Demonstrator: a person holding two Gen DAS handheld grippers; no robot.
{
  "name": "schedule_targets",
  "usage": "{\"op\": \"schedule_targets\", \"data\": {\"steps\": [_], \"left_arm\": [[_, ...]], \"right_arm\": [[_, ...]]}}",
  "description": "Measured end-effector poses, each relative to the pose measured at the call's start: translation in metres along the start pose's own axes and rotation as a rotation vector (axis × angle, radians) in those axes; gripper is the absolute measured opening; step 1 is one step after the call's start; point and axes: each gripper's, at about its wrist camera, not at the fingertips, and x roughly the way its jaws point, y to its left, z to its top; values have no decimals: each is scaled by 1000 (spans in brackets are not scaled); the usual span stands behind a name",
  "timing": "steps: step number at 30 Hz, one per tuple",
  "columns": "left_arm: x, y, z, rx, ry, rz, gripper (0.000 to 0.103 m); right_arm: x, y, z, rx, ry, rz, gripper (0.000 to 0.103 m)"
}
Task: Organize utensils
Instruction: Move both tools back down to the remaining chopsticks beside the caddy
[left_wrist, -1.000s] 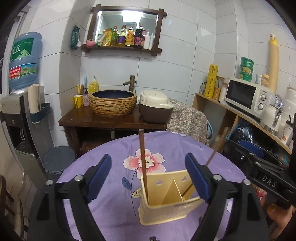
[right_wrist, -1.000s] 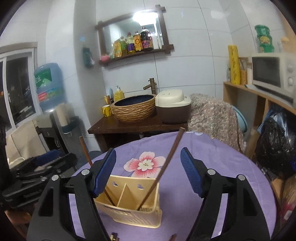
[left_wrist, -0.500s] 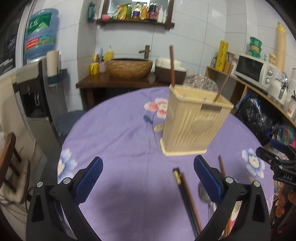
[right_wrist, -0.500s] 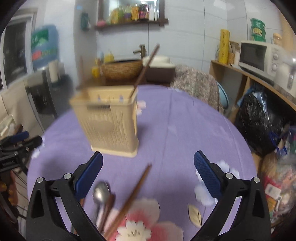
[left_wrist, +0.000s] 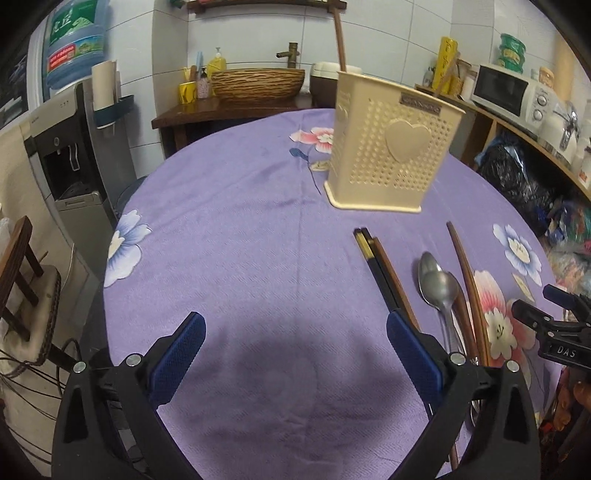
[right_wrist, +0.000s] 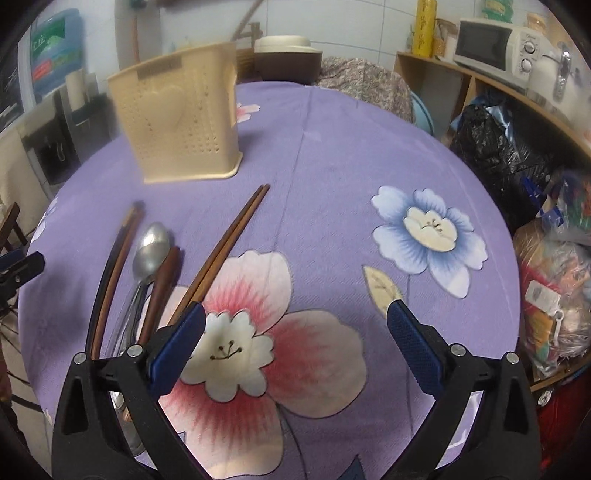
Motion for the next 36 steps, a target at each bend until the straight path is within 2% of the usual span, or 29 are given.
{"op": "schedule_targets", "data": {"steps": [4, 9, 13, 22, 28, 31, 34, 36], "left_arm": [[2, -8, -4, 24, 7, 0, 97], [7, -18, -10, 72, 27, 7, 97], [10, -25, -12, 76, 40, -14, 96], [26, -56, -22, 169, 83, -1, 94], [30, -49, -22, 146, 99, -26, 92], [31, -41, -21, 141, 106, -34, 93], [33, -29, -21, 152, 124, 21, 90], [34, -19, -21, 139, 135, 2, 90]], "right_arm": [[5, 21, -5, -46, 31, 38, 97], [7, 37, -6, -88, 30, 26, 97], [9, 36, -8, -86, 36, 0, 97], [14, 33, -8, -66, 59, 40, 97], [22, 40, -5, -84, 89, 64, 97], [24, 37, -6, -105, 101, 31, 97], [21, 22, -5, -102, 107, -28, 97], [20, 9, -5, -96, 113, -56, 97]]}}
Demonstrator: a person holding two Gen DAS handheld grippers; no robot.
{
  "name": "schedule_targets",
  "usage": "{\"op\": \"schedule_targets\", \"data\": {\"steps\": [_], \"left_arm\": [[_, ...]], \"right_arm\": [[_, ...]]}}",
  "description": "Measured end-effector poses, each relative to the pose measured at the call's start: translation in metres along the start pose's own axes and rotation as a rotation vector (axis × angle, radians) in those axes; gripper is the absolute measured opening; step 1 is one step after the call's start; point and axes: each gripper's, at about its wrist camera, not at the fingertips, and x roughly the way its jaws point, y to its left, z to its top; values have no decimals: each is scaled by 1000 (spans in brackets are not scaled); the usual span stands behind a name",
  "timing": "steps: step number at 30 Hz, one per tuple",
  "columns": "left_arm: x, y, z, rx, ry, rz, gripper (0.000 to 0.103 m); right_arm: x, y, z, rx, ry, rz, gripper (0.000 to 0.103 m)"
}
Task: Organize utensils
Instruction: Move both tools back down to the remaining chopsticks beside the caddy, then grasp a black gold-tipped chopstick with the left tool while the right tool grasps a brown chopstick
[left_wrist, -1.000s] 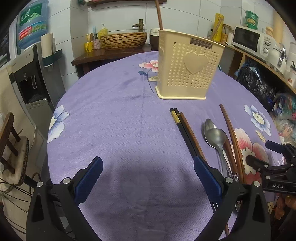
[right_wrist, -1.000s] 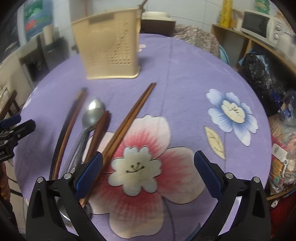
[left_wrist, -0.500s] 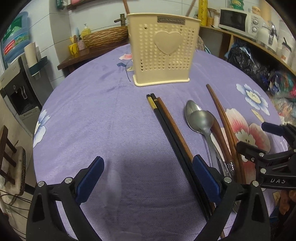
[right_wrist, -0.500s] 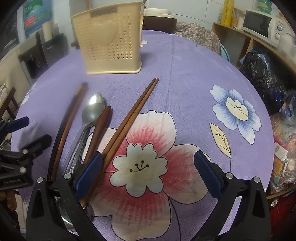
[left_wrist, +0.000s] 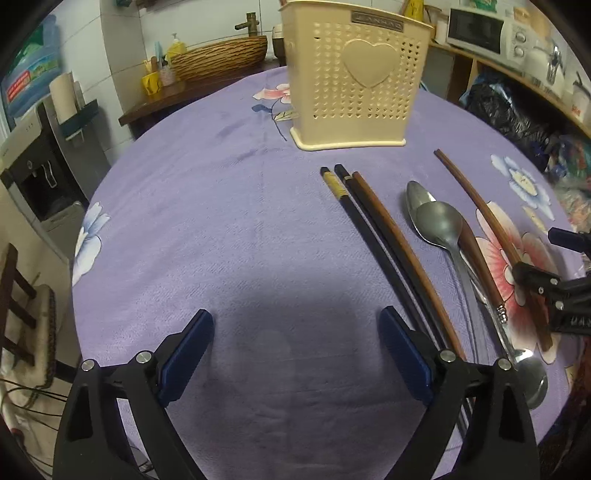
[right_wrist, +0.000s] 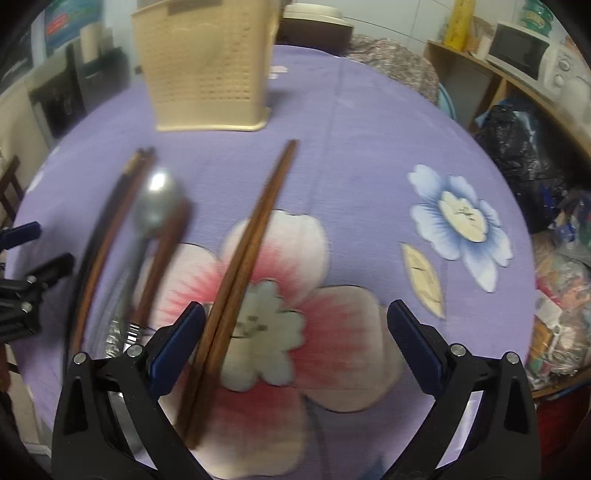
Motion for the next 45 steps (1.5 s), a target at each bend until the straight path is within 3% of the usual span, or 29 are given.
{"op": "schedule_targets", "data": {"steps": [3, 6, 11, 14, 21, 24, 28, 36, 45], "left_arm": [[-3, 9, 2, -33, -4, 23, 88], [-10, 8, 7, -74, -40, -47, 88], [-6, -24, 7, 6, -29, -65, 88], [-1, -28, 4, -3, -27, -76, 87], [-2, 0, 7, -16, -1, -18, 86], [-1, 9, 15, -49, -5, -15, 84], [-1, 5, 26, -41, -25, -28, 84], [22, -5, 42, -9, 12, -15, 69], [38, -10, 70, -1, 29, -11, 53]], "right_arm": [[-5, -17, -2, 63, -12, 13, 97], [-8, -18, 0, 80, -32, 51, 97], [-11, -18, 5, 88, -54, 48, 97], [-7, -21, 5, 98, -47, 50, 97], [-5, -35, 3, 108, -46, 30, 97], [-4, -39, 12, 121, -62, 85, 97], [5, -35, 33, 88, -70, 77, 97], [38, -21, 59, 31, -5, 90, 65], [57, -17, 88, 24, 12, 137, 41]]}}
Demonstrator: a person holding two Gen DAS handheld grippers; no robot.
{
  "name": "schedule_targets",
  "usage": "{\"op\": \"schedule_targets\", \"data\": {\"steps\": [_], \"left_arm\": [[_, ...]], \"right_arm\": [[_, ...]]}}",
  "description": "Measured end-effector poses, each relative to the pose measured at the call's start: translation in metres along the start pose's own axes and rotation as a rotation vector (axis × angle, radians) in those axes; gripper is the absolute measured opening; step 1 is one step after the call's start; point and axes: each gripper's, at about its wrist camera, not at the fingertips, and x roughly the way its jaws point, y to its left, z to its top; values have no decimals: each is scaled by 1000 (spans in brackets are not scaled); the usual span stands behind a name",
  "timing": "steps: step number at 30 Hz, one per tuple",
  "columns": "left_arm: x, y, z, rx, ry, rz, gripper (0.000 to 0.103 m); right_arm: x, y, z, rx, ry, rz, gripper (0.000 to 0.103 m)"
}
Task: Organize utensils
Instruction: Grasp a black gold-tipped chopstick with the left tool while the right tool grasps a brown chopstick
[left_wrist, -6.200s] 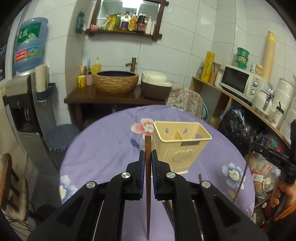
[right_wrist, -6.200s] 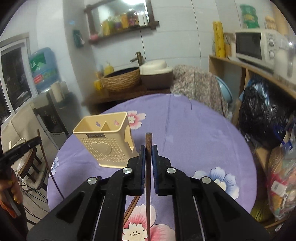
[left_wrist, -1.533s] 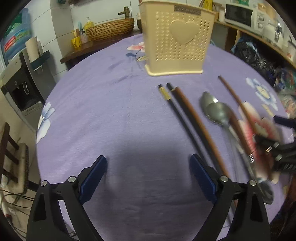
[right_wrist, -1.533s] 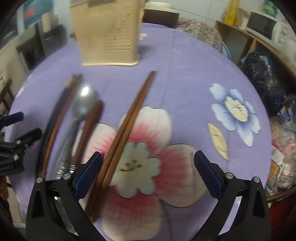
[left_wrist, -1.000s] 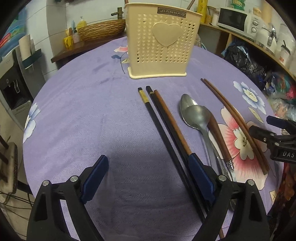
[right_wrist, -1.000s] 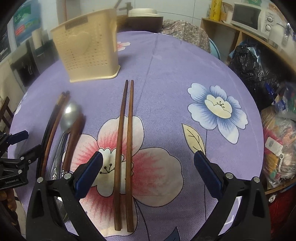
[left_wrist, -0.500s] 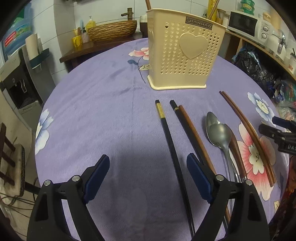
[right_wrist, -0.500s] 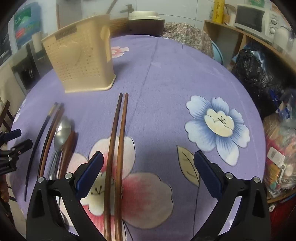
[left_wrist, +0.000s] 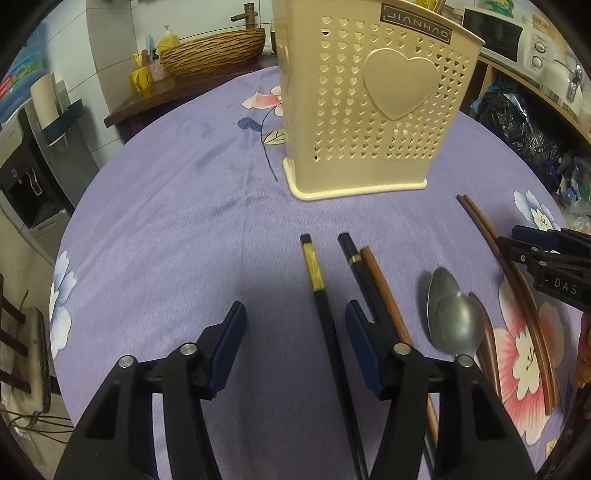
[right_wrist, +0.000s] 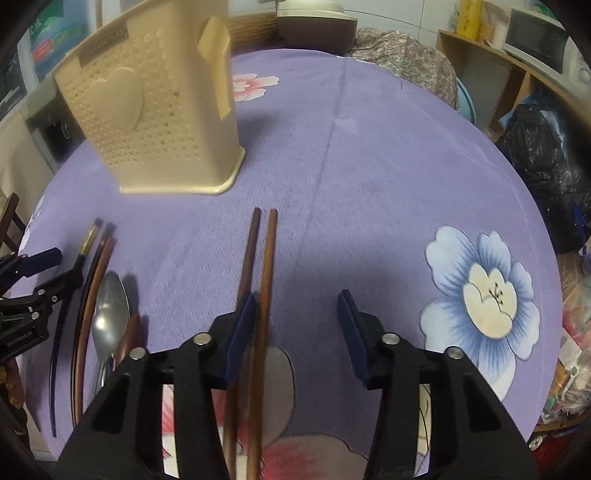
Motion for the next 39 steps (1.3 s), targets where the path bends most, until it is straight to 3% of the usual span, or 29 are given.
{"op": "schedule_targets", "data": {"steps": [5, 10, 14, 17, 25, 29, 31, 34, 39], "left_arm": [[9, -7, 17, 14, 10, 3, 31], [12, -9, 22, 15, 8, 5, 22], [11, -8, 21, 11, 5, -5, 21], [11, -9, 21, 16, 1, -4, 21], [12, -12, 21, 15, 2, 6, 21], [13, -12, 24, 17, 1, 9, 21], [15, -13, 26, 18, 2, 13, 20], [17, -14, 30, 20, 0, 23, 10], [17, -13, 32, 7, -11, 2, 9]], "right_arm": [[10, 6, 19, -8, 6, -6, 31], [15, 5, 28, 0, 5, 9, 22], [14, -12, 30, 103, 17, 130, 23], [3, -19, 28, 117, -19, 122, 23], [17, -3, 31, 48, 37, 90, 23], [17, 6, 33, 10, 23, 32, 23], [18, 11, 34, -7, 15, 9, 20], [19, 14, 34, -14, 6, 7, 7], [16, 8, 33, 10, -17, 58, 6]]}}
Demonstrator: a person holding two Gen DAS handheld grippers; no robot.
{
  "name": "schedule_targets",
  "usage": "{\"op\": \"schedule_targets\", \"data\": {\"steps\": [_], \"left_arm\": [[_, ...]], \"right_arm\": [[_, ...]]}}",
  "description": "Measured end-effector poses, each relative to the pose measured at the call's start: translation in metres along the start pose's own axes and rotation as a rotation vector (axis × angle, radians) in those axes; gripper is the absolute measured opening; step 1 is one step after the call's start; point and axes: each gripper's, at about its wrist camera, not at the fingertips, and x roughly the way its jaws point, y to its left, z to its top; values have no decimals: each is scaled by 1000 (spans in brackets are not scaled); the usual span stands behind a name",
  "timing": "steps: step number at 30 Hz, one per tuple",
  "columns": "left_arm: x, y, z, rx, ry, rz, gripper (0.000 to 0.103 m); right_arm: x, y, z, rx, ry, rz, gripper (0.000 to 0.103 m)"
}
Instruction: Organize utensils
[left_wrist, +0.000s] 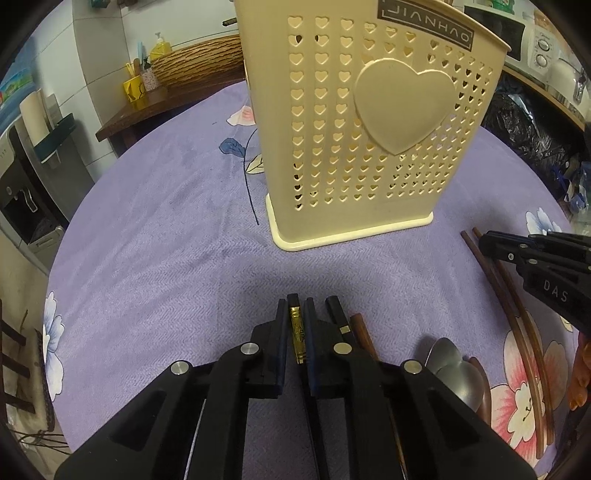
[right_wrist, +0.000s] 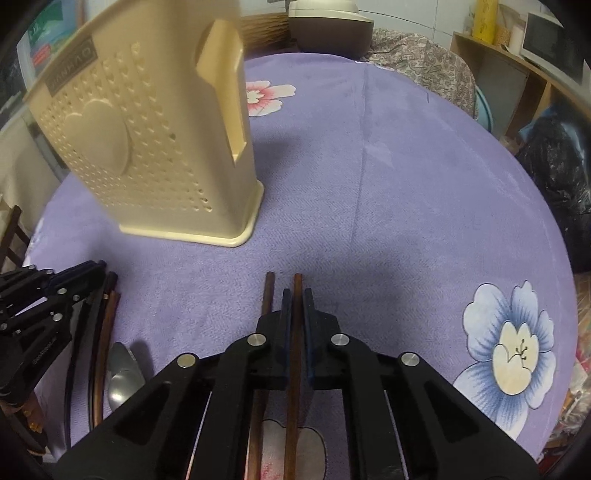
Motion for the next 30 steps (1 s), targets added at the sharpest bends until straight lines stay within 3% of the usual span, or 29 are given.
{"op": "schedule_targets", "data": {"steps": [4, 11, 15, 24, 30], "left_arm": [[-17, 6, 0, -26, -44, -33, 9], [-103, 23, 9, -59, -239, -111, 9], [-141, 28, 12, -36, -330, -93, 9], [-174, 38, 16, -57, -410, -97, 8], [-174, 40, 17, -56, -417, -95, 8]], "right_arm": [[-26, -4, -3, 18, -62, 24, 6], [-118, -10, -8, -7, -242, 80, 6], [-167, -19, -7, -13, -330, 109, 6], [-221, -21, -11, -37, -423, 113, 6], [-228, -19, -9, -41, -427, 115, 6]]}}
